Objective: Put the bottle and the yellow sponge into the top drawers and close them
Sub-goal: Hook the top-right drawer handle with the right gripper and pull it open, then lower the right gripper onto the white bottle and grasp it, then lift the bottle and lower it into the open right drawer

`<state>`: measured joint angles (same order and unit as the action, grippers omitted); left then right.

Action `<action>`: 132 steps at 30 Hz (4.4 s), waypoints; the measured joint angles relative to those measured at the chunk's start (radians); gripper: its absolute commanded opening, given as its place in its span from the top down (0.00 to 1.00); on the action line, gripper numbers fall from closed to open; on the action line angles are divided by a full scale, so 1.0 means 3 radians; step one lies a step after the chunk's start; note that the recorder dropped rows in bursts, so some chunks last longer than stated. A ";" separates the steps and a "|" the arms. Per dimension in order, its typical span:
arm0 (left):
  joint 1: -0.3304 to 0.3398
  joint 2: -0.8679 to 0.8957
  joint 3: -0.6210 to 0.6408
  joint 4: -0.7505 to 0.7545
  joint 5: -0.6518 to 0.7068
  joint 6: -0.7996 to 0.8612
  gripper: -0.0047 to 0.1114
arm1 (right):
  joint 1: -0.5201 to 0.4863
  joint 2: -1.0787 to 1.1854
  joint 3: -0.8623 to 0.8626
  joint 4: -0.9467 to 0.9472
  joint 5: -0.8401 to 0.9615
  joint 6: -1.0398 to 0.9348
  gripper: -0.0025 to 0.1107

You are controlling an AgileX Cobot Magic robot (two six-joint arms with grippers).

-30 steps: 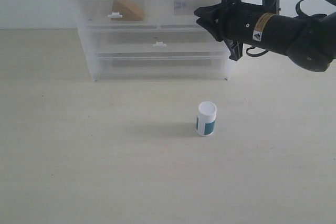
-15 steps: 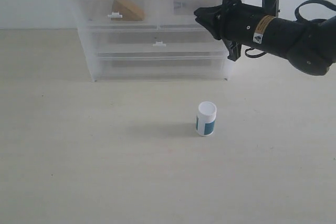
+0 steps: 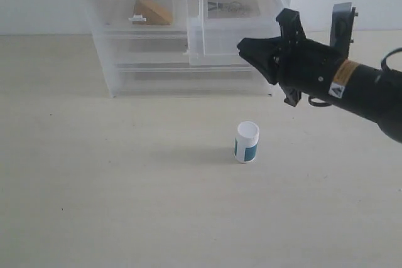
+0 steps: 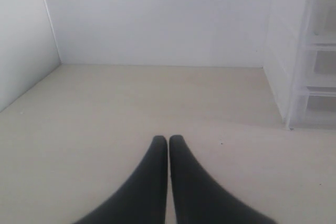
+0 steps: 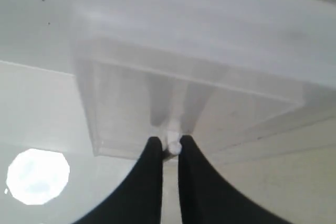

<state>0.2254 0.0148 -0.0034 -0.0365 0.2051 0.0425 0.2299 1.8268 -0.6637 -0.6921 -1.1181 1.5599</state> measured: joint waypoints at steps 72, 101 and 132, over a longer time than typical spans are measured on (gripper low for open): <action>0.0000 0.0000 0.0000 0.0000 0.0000 0.0000 0.93 | 0.0341 -0.1193 0.0191 -0.2498 -0.0133 -0.3067 0.97; 0.0000 0.0000 0.0000 0.0000 0.0000 0.0000 0.93 | 0.2019 -0.0624 -0.1303 -0.2715 0.6254 -0.4381 0.26; 0.0000 0.0000 0.0000 0.0000 0.0000 0.0000 0.93 | 0.2382 -0.0679 -0.1342 -0.0513 0.6176 -0.5469 0.98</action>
<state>0.2254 0.0148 -0.0034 -0.0365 0.2051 0.0425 0.9444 1.6230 -1.0662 -0.8458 0.7346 -0.0809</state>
